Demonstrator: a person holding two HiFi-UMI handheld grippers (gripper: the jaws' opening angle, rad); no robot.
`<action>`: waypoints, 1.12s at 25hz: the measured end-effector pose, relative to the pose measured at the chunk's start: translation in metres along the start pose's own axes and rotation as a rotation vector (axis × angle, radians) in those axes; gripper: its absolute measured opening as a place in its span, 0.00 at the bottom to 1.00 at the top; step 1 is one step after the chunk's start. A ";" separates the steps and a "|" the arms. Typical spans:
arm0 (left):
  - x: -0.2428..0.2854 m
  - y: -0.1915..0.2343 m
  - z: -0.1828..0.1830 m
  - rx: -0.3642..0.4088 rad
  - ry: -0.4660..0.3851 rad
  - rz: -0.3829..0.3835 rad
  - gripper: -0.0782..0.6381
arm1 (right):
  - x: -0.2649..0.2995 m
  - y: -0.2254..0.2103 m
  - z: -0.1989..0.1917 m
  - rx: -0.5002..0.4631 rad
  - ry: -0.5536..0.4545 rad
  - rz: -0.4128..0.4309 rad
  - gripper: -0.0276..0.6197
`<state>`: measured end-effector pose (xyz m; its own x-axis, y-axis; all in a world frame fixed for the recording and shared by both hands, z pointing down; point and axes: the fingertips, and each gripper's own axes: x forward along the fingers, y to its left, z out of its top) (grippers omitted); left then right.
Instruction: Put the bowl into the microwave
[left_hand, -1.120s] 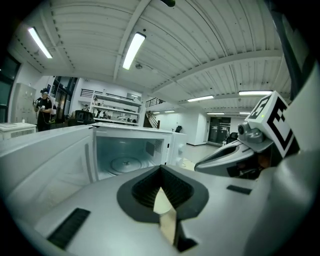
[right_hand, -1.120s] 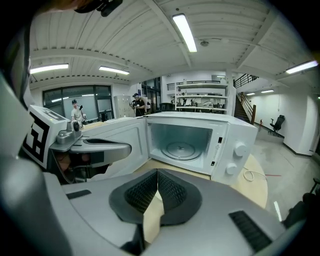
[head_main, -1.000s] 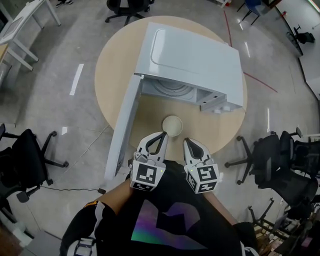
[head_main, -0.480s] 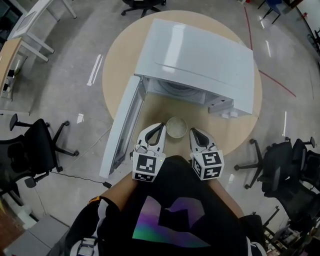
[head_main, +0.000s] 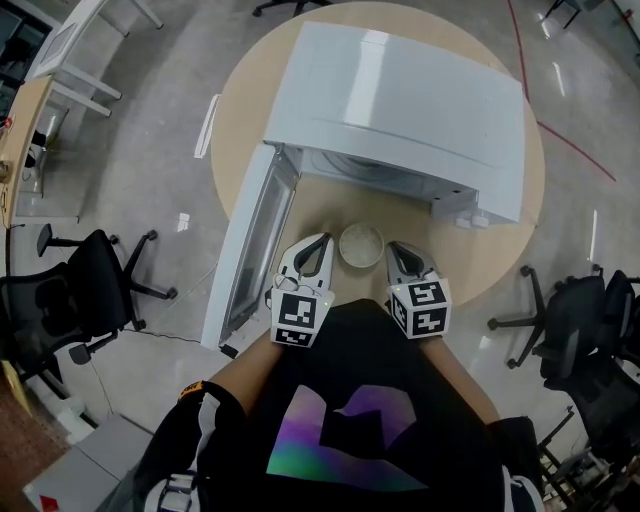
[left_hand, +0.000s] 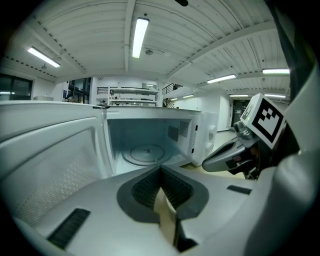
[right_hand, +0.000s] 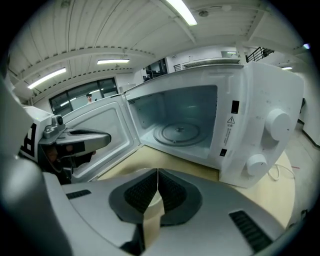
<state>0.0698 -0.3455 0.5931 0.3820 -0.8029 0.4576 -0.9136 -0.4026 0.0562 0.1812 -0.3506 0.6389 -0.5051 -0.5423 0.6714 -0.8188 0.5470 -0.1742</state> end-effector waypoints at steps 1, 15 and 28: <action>0.001 0.000 -0.002 0.001 0.006 -0.001 0.18 | 0.003 -0.001 -0.002 0.008 0.008 0.004 0.07; 0.023 0.008 -0.027 0.008 0.072 0.010 0.18 | 0.035 -0.005 -0.028 0.125 0.083 0.076 0.07; 0.035 0.007 -0.047 0.004 0.122 0.013 0.18 | 0.046 -0.012 -0.046 0.219 0.120 0.105 0.16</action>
<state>0.0699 -0.3562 0.6512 0.3498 -0.7488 0.5630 -0.9178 -0.3943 0.0458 0.1803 -0.3528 0.7052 -0.5648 -0.4037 0.7197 -0.8100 0.4380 -0.3900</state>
